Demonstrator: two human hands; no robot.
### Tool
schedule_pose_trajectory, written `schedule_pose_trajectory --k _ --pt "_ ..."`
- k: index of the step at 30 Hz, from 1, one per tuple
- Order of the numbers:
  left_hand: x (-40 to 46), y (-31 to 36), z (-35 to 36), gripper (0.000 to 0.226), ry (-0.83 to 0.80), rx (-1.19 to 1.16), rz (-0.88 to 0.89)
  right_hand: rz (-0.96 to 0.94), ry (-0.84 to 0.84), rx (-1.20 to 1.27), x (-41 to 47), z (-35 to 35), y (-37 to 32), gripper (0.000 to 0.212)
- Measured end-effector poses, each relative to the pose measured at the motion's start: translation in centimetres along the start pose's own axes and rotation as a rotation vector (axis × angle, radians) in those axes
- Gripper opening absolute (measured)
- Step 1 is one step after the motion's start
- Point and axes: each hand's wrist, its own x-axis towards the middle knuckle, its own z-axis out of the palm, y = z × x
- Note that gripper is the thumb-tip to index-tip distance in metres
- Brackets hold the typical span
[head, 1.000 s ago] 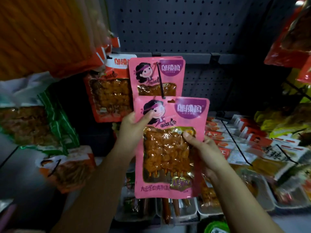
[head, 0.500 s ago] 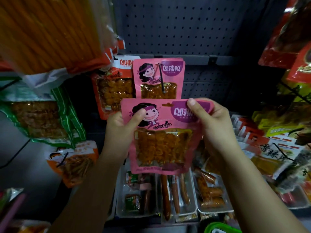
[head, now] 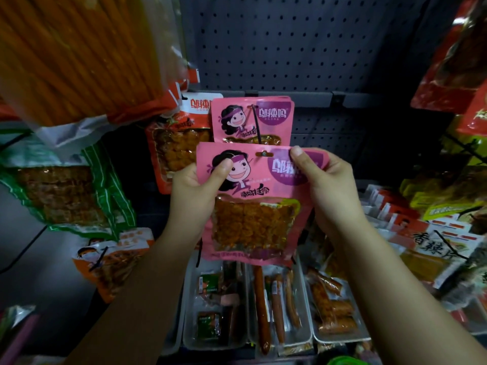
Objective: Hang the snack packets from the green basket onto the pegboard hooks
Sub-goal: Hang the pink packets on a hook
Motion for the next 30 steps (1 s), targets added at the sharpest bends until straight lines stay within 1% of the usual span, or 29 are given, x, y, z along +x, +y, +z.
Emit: schedule_pose_trajectory --k 4,7,10,15,21,25,30 --pt "0.6 -1.3 -0.4 0.007 -0.007 -0.005 -0.04 -0.032 -0.037 -0.081 0.5 -0.2 0.8 0.008" --pt "1.4 -2.0 -1.0 0.014 -0.03 0.021 0.014 -0.046 -0.063 -0.109 0.8 -0.8 1.4 0.007" --pt "2.2 -2.6 -1.5 0.014 -0.033 0.06 0.045 -0.049 -0.081 -0.126 1.4 -1.5 2.2 0.007" --pt "4.4 -3.5 -1.1 0.018 -0.022 0.117 0.028 -0.039 -0.031 -0.172 4.0 -1.4 2.9 0.006" --pt "9.4 -4.1 -0.2 0.018 0.01 0.274 -0.017 0.046 0.032 -0.3 9.6 0.0 3.9 0.005" --pt "12.9 -4.8 0.8 0.01 0.093 0.409 -0.011 0.072 0.105 -0.443 12.8 0.8 4.9 0.015" --pt "15.7 -5.9 1.6 0.021 0.166 0.588 -0.012 0.039 0.205 -0.654 15.5 1.9 5.7 0.025"
